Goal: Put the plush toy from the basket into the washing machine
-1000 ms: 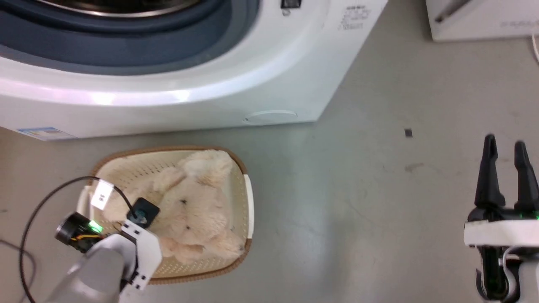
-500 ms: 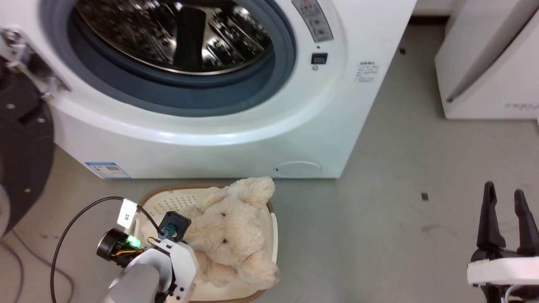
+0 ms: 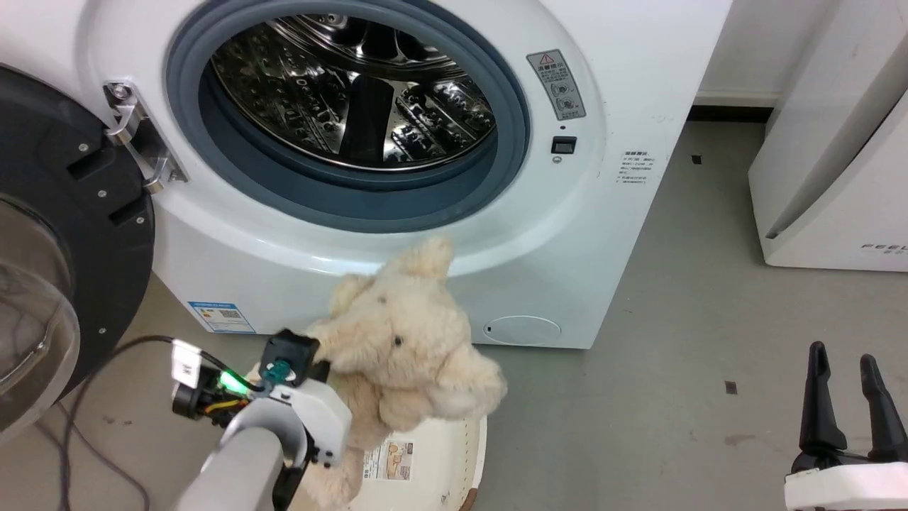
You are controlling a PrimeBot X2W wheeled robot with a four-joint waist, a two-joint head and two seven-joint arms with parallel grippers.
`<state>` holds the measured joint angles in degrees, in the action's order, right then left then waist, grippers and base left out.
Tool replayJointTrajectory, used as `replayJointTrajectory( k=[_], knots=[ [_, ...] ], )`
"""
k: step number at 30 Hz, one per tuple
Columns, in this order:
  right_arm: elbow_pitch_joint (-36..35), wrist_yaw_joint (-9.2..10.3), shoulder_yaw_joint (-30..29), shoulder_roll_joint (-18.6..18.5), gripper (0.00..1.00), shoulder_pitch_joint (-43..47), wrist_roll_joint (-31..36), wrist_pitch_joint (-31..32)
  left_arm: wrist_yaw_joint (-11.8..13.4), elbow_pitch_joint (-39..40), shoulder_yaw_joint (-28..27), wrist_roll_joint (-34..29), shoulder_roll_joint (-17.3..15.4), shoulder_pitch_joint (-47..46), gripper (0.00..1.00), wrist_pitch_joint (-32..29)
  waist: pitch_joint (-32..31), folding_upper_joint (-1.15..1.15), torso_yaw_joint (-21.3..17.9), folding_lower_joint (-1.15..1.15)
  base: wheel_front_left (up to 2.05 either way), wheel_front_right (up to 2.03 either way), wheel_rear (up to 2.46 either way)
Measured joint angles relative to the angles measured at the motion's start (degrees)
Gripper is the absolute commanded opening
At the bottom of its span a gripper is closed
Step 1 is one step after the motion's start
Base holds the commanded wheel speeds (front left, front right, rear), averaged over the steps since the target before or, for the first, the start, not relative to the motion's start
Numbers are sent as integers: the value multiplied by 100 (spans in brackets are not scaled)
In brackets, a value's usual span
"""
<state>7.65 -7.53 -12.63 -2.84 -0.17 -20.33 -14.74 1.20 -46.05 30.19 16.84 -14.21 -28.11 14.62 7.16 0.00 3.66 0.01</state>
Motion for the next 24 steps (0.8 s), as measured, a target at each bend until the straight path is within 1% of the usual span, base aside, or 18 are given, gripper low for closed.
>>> replayJointTrajectory(
  k=[6,12,18,24],
  knots=[
    [-16,0,19,0,100,-5,21,0,223,816,-392,8,-125,25,0,0,72,0,-32,0,0,0,0],
    [-70,0,38,0,100,-107,21,0,377,1347,-826,52,-191,-109,0,-1,350,0,-161,0,0,0,0],
    [-123,0,37,0,100,-392,20,0,421,1610,-1369,101,-305,-525,0,0,814,0,-373,-1,0,0,0],
    [-166,0,47,0,100,-744,-1,0,417,1579,-1736,43,-441,-1235,0,0,1385,0,-613,-1,0,0,0]
  ],
)
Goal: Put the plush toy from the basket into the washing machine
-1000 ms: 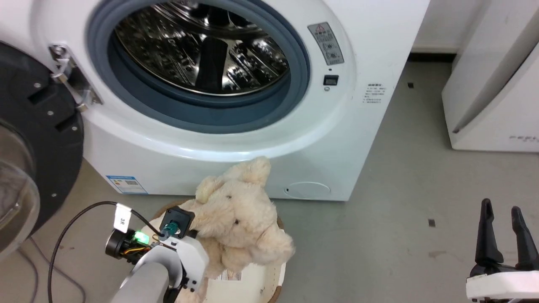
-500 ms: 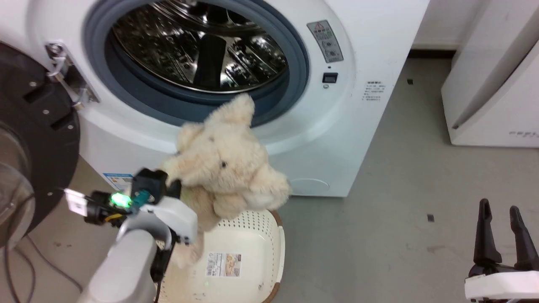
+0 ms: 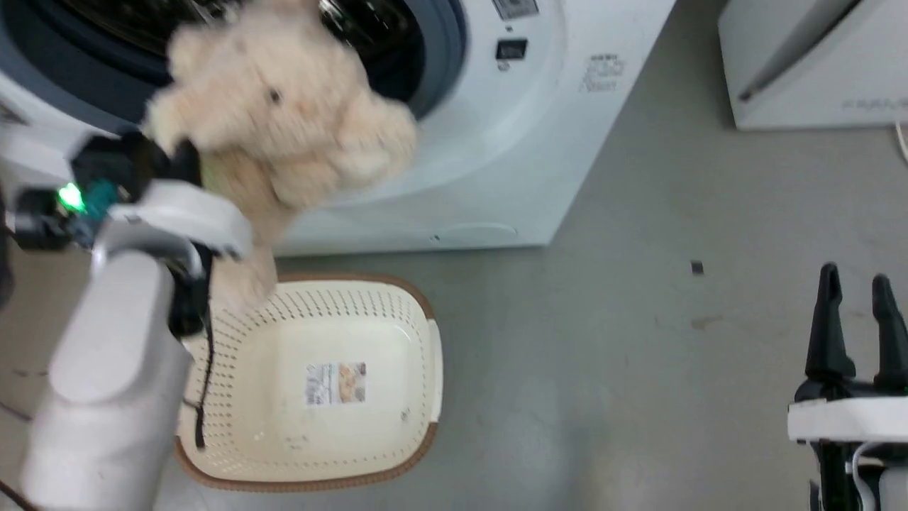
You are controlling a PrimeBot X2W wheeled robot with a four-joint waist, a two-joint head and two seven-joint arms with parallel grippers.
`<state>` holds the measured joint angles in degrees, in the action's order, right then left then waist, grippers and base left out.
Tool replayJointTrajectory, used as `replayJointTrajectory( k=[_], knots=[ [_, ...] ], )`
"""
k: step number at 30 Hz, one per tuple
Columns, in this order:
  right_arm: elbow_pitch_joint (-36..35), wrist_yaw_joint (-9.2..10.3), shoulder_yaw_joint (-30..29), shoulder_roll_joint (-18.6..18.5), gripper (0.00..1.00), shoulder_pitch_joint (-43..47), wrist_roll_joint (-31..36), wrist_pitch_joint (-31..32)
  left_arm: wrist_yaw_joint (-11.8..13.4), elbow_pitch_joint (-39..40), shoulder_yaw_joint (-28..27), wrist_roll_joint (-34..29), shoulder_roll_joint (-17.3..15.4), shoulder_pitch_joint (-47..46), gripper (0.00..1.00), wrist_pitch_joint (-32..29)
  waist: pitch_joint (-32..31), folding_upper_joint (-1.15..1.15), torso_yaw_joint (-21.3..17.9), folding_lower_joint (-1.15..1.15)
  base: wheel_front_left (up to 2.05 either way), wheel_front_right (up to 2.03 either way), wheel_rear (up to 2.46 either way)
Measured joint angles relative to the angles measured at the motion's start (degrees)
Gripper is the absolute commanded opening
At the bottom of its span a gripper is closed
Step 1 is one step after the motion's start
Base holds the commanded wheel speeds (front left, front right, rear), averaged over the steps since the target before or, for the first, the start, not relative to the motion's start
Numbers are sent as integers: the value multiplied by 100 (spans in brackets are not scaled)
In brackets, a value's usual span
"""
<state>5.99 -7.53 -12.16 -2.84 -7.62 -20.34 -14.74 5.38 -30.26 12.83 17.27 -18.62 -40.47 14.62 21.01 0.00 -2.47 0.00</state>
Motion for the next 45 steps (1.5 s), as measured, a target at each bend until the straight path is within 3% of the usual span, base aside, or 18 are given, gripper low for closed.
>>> replayJointTrajectory(
  k=[10,23,36,37,38,45],
  knots=[
    [-20,0,179,0,100,-546,-318,0,-100,-437,-544,-63,-449,-1394,0,0,928,0,-516,0,0,0,0],
    [-82,0,297,0,100,-884,-559,0,-110,-649,-1003,-185,-788,-2705,0,5,1905,0,-1120,-1,0,0,0],
    [-141,0,581,0,100,-934,-647,0,-99,-978,-1122,-437,-961,-3838,0,5,2316,0,-1395,0,0,0,0],
    [-141,0,597,0,100,-934,-648,0,-99,-988,-1082,-494,-964,-3873,31,5,2329,0,-1395,0,0,0,0],
    [-141,0,616,0,100,-934,-648,0,-98,-1013,-1068,-511,-957,-3906,100,5,2340,0,-1393,0,0,0,0],
    [-141,0,686,0,100,-934,-648,0,-127,-1143,-1034,-500,-904,-3917,100,7,2326,0,-1349,0,0,0,0]
  ],
)
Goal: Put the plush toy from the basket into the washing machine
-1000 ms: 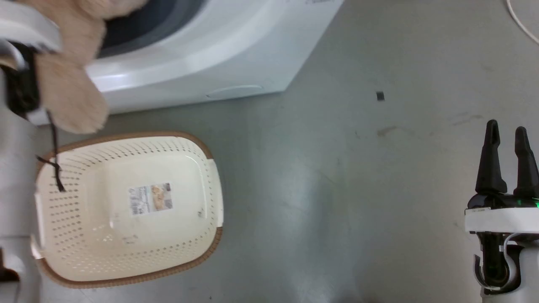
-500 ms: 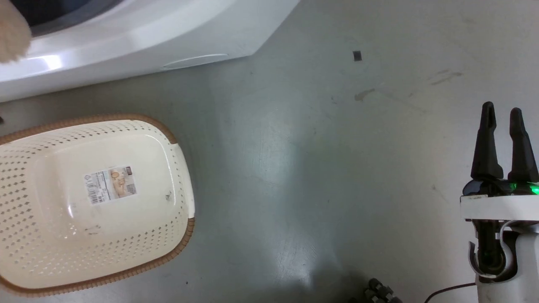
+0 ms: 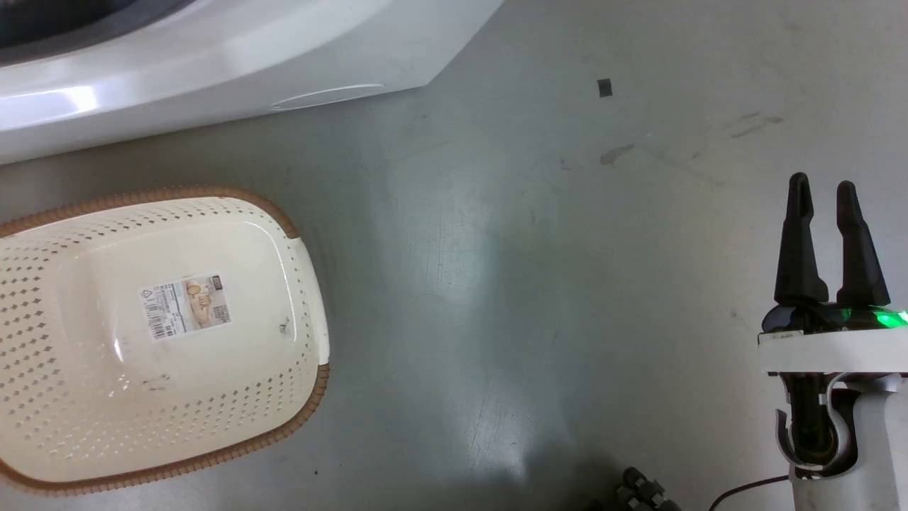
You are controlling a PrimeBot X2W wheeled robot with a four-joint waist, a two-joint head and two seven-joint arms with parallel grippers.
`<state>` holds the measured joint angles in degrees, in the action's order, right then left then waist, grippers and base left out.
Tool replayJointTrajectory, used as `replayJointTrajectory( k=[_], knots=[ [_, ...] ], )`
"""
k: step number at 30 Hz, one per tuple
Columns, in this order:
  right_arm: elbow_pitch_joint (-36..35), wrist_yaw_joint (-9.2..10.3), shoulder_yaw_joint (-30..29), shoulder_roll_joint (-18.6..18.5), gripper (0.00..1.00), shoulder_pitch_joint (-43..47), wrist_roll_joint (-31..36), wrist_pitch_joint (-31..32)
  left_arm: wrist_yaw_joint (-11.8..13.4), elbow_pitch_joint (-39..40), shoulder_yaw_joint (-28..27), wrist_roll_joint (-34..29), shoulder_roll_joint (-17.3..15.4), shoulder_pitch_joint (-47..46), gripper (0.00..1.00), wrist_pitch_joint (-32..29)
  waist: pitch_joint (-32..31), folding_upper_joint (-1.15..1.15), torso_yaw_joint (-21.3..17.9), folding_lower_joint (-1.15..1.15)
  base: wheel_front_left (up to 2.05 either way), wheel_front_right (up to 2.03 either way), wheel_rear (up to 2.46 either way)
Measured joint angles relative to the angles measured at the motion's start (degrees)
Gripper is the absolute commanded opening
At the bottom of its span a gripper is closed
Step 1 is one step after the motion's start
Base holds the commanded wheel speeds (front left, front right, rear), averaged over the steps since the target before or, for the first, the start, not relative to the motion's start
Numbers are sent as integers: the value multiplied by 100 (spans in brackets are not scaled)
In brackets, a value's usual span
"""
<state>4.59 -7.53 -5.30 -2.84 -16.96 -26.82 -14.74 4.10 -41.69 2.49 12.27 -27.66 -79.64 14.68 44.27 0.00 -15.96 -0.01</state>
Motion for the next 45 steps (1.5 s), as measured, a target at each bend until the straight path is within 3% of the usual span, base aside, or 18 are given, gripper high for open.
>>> replayJointTrajectory(
  k=[10,20,24,36,45],
  knots=[
    [-3,0,8,0,100,-1,81,0,-126,38,-140,76,260,599,100,0,-238,0,190,0,0,0,0],
    [-129,0,65,0,100,30,450,0,-133,453,-424,38,725,1713,100,1,-772,0,436,1,0,0,0],
    [-168,0,73,-1,100,125,641,0,-133,645,-570,-83,842,2157,100,1,-1042,0,545,1,0,0,0],
    [-389,0,245,0,100,564,1272,0,-132,1637,-754,-564,1596,3776,100,2,-2028,0,937,1,0,0,0],
    [-542,0,327,0,100,945,1630,0,-144,2217,-855,-903,1913,4900,100,8,-2828,0,1238,1,0,0,0]
  ],
)
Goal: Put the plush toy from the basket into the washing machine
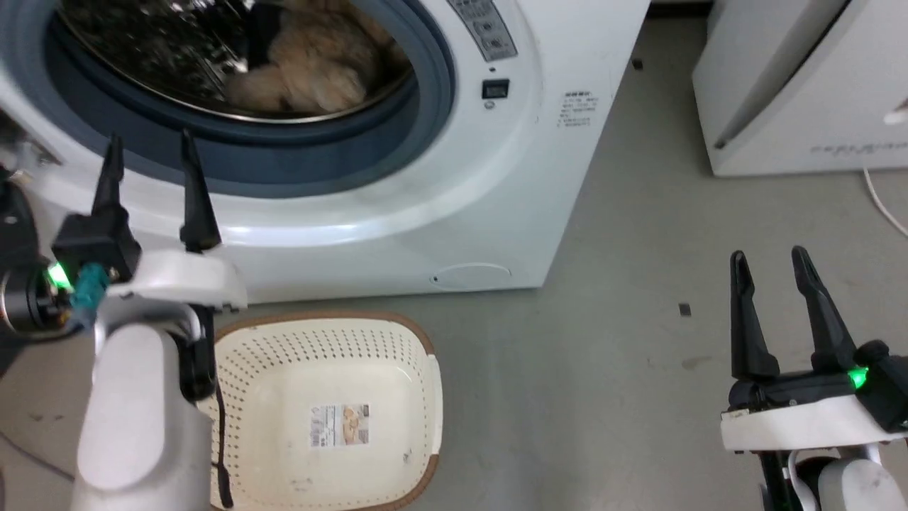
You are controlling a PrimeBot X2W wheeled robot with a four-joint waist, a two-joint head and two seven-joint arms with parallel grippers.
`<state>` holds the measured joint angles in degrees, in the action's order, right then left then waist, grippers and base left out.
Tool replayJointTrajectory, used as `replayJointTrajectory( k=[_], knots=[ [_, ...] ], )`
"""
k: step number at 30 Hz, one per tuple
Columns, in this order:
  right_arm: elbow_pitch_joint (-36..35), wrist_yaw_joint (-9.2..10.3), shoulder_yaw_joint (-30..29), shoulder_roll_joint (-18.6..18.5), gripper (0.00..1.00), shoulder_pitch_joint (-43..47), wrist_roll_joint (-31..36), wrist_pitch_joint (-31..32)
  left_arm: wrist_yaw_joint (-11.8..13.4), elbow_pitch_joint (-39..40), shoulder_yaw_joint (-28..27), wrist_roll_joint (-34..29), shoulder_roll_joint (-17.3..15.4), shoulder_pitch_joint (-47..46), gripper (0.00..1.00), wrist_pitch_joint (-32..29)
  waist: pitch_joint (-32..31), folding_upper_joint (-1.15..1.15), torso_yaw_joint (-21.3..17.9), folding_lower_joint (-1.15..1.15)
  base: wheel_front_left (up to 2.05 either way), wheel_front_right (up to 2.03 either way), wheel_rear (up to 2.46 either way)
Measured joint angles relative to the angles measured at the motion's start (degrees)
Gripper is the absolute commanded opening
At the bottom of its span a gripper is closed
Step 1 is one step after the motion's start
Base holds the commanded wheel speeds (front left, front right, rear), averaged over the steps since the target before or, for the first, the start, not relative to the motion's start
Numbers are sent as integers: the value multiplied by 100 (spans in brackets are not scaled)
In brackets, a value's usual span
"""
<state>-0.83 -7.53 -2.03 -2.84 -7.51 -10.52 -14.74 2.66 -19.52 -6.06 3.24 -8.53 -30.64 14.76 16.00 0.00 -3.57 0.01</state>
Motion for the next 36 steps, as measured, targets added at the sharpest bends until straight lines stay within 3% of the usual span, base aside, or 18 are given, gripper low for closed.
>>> replayJointTrajectory(
  k=[11,21,29,36],
  knots=[
    [-77,0,-24,-1,100,441,175,0,-90,714,89,-77,268,1292,100,-1,-801,0,235,0,0,0,0],
    [-84,0,-68,-1,100,758,241,0,-91,853,207,-113,448,2299,100,-1,-1233,0,342,0,0,0,0],
    [-66,0,-98,-1,100,982,249,0,20,1067,293,-172,481,2820,100,-1,-1471,0,403,0,0,0,0],
    [-16,0,-114,-1,100,996,249,0,-119,1079,355,-205,472,2910,100,-1,-1519,0,445,0,0,0,0]
  ],
)
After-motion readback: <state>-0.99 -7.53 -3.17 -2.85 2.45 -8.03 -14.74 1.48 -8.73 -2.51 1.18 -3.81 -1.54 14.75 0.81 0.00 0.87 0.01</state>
